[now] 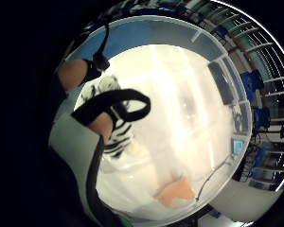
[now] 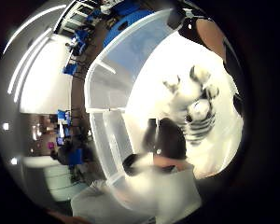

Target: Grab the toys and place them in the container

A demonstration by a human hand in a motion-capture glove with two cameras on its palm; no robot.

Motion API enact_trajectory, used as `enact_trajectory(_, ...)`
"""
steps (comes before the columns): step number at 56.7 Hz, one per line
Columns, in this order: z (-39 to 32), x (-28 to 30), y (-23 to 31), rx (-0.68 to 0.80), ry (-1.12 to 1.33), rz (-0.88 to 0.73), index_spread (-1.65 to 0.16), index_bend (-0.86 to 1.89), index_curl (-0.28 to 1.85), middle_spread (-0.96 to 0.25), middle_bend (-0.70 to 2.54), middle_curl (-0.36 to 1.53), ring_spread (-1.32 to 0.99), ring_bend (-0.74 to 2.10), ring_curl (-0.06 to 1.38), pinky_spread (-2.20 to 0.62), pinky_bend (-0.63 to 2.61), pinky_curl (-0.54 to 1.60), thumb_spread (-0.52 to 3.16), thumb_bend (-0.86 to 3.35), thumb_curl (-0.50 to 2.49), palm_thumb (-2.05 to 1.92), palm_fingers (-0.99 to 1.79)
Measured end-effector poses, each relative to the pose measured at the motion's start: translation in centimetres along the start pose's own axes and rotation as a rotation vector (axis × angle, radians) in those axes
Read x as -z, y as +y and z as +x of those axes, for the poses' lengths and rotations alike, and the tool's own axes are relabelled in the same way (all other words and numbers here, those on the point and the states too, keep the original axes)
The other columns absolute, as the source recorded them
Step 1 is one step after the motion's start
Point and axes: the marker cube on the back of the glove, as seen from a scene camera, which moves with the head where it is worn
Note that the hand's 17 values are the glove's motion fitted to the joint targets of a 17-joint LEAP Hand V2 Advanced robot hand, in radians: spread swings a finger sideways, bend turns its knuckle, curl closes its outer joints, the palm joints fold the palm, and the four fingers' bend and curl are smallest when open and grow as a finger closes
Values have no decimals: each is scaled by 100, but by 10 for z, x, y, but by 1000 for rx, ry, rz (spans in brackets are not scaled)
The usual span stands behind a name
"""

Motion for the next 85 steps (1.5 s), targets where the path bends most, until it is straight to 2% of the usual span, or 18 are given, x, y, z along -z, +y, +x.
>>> enact_trajectory(18, 15, 39, 42, 22, -25, 58, -42, 20, 61, -20, 14, 40, -20, 98, 46, -11, 141, 42, 136, -1, 65, 18, 18)
enact_trajectory(23, 41, 58, 70, 27, -11, 97, -42, 21, 60, -20, 16, 39, -19, 96, 44, -9, 138, 40, 138, -2, 60, 15, 16)
enact_trajectory(27, 81, 72, 98, 22, 94, 129, -42, 22, 60, -20, 17, 38, -18, 94, 43, -7, 135, 39, 138, -2, 57, 14, 15)
enact_trajectory(31, 102, 83, 134, 50, -37, 145, -42, 23, 60, -19, 18, 38, -18, 91, 42, -5, 132, 37, 139, -2, 54, 11, 14)
enact_trajectory(35, 132, 85, 165, 29, -40, 169, -42, 23, 60, -19, 18, 38, -17, 88, 40, -3, 129, 36, 139, -2, 52, 10, 12)
enact_trajectory(43, 175, 72, 198, -107, -2, 160, -42, 23, 59, -19, 18, 37, -16, 85, 38, -2, 125, 34, 138, -1, 48, 9, 13)
enact_trajectory(51, 174, 47, 224, -90, -32, 106, -42, 23, 58, -19, 18, 37, -14, 82, 36, 0, 123, 33, 138, -1, 45, 8, 12)
enact_trajectory(62, 159, -21, 272, -70, -4, -52, -41, 22, 57, -18, 17, 36, -12, 79, 34, 1, 124, 33, 138, -1, 43, 8, 9)
enact_trajectory(73, 157, -83, 277, -112, 133, -214, -40, 18, 55, -17, 18, 35, -9, 71, 31, 1, 128, 34, 137, -1, 40, 9, 2)
enact_trajectory(80, 157, -110, 273, -148, 212, -187, -38, 9, 48, -15, 17, 34, -7, 67, 29, -1, 139, 37, 136, 2, 41, 17, -6)
enact_trajectory(85, 155, -111, 269, -144, 198, -162, -38, 11, 44, -14, 23, 36, -9, 71, 30, -7, 139, 37, 140, 5, 42, 24, 3)
